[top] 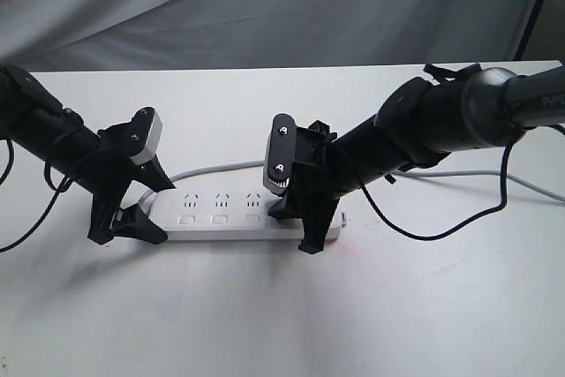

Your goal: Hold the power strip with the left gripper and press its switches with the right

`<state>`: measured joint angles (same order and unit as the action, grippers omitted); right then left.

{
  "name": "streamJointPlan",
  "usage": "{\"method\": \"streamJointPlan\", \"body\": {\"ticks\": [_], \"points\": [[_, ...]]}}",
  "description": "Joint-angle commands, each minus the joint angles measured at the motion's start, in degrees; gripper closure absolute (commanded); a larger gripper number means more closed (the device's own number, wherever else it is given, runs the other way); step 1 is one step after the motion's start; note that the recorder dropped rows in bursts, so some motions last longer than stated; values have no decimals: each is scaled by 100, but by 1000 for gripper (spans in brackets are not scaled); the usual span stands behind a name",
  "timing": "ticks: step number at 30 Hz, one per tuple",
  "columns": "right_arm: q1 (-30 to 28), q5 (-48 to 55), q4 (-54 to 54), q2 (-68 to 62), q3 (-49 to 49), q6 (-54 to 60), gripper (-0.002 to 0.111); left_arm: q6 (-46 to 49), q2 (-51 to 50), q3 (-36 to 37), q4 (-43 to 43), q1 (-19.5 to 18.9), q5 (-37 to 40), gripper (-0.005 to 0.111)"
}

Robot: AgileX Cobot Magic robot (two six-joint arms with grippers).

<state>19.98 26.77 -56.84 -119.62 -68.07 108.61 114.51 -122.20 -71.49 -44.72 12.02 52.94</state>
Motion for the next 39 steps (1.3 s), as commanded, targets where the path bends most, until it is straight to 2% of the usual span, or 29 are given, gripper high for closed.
{"method": "streamJointPlan", "body": {"ticks": [1, 15, 29, 39], "points": [[0, -85, 464, -341, 159, 138, 75, -36, 12, -10, 41, 24, -64, 36], [0, -58, 4, 428, 132, 138, 75, -36, 12, -10, 41, 24, -64, 36], [-12, -37, 150, 1151, 271, -111, 75, -36, 12, -10, 41, 24, -64, 36], [-397, -87, 139, 1289, 704, -111, 75, -36, 12, -10, 41, 24, -64, 36]]}}
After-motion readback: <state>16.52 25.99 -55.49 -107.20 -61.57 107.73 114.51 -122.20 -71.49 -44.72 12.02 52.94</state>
